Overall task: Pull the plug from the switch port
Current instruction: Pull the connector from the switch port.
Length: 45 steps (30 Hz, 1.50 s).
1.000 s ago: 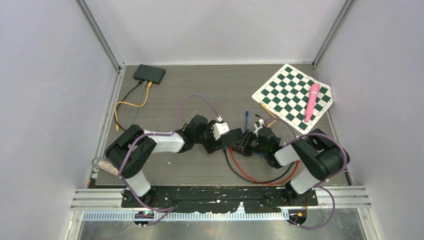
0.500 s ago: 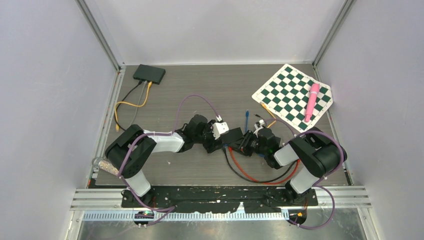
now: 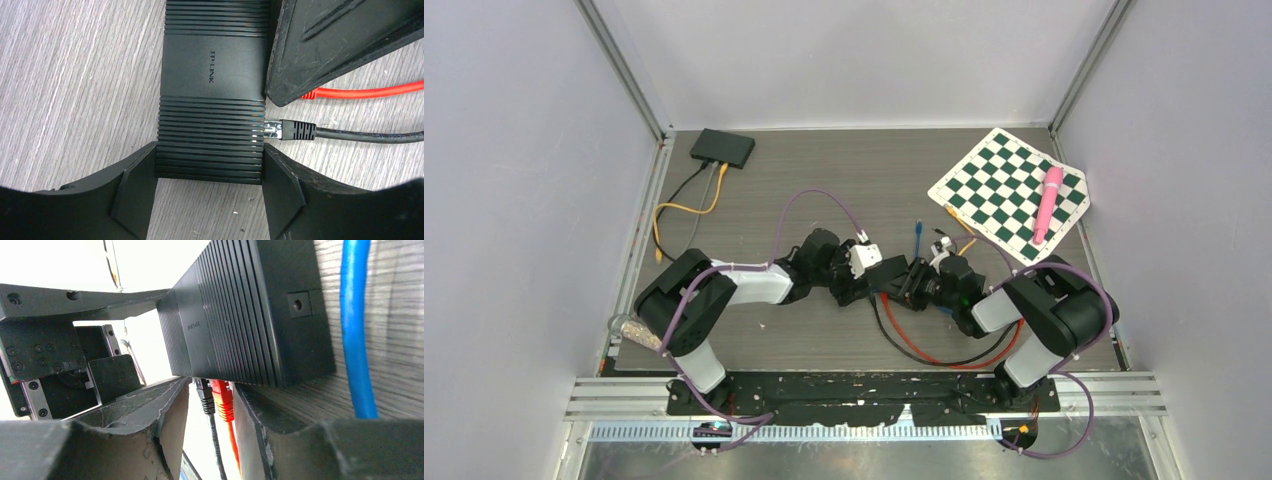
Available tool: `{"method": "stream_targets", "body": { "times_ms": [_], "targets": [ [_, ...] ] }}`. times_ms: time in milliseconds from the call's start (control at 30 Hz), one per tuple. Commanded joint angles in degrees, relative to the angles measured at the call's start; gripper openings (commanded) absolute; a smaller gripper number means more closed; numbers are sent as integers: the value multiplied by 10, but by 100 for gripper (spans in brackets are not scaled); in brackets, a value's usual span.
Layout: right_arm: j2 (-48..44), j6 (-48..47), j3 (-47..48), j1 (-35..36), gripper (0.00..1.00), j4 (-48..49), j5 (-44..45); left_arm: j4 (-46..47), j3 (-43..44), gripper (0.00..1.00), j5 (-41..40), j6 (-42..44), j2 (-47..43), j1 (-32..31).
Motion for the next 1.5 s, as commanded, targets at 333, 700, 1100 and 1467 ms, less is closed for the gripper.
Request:
{"method": "stream_targets", "body": {
  "times_ms": [333, 700, 1100, 1467],
  "targets": [
    [58, -22, -24, 15, 46, 8, 38, -73, 18, 48, 85, -3, 25, 16],
    [75, 6, -41, 15, 40, 59, 38, -105, 32, 48, 96, 4, 32, 22],
    [68, 6, -30, 16, 29, 54, 30, -77, 17, 48, 67, -7, 30, 22],
    [56, -16, -46, 15, 40, 77, -5, -61, 7, 47, 40, -12, 23, 22]
  ]
}}
